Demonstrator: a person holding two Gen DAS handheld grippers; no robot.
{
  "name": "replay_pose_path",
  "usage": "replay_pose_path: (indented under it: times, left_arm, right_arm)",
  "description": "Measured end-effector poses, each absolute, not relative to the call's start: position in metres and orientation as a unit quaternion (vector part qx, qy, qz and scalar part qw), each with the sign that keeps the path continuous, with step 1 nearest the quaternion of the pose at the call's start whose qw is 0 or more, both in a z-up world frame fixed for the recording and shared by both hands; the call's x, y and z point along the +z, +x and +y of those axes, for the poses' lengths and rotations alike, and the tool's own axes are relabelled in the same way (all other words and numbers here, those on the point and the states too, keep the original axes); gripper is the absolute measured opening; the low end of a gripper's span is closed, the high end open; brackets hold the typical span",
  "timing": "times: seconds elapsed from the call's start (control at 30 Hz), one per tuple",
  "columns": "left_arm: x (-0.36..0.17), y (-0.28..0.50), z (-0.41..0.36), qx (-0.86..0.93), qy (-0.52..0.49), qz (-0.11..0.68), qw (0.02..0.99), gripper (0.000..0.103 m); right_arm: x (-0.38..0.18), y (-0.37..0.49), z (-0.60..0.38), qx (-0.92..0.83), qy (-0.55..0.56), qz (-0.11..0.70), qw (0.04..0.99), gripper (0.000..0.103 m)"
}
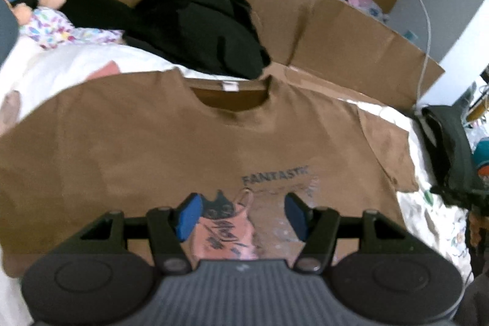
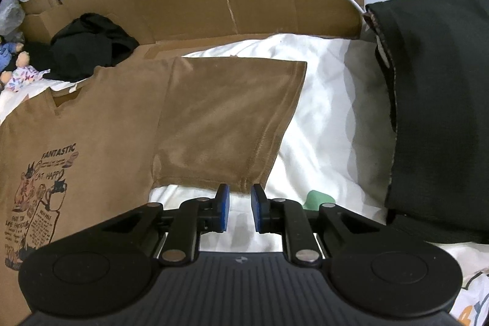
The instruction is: Fold clothes
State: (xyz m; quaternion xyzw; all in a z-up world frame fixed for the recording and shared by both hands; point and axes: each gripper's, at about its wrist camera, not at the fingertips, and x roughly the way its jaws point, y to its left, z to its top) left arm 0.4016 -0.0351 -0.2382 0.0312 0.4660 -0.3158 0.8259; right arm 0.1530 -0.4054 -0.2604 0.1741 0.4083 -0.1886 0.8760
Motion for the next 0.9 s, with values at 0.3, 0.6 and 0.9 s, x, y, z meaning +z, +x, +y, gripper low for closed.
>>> replay_pose_path:
  times: [0.3,0.6,0.9]
  left_arm:
    - [-0.272,0.381,-0.069,-0.350,0.048,0.466,0.811,0.063]
    - [-0.290,0.362,-0.121,-0.384,0.078,0.470,0.791,0.063]
    - [-0.281,0.351,-0.178,-0.373,0.040,0.455,0.808,0.063]
  right_arm:
    - [-0.281,0.165,-0.411,-0.200,0.183,0.389,0.880,0.018]
    - [-0.298,0.168,-0.411,-0.181,0.189,0.396,0.880,0.019]
    - [-0.289,0.139,-0.420,-0.175,0.198,0.357,0.896,0.019]
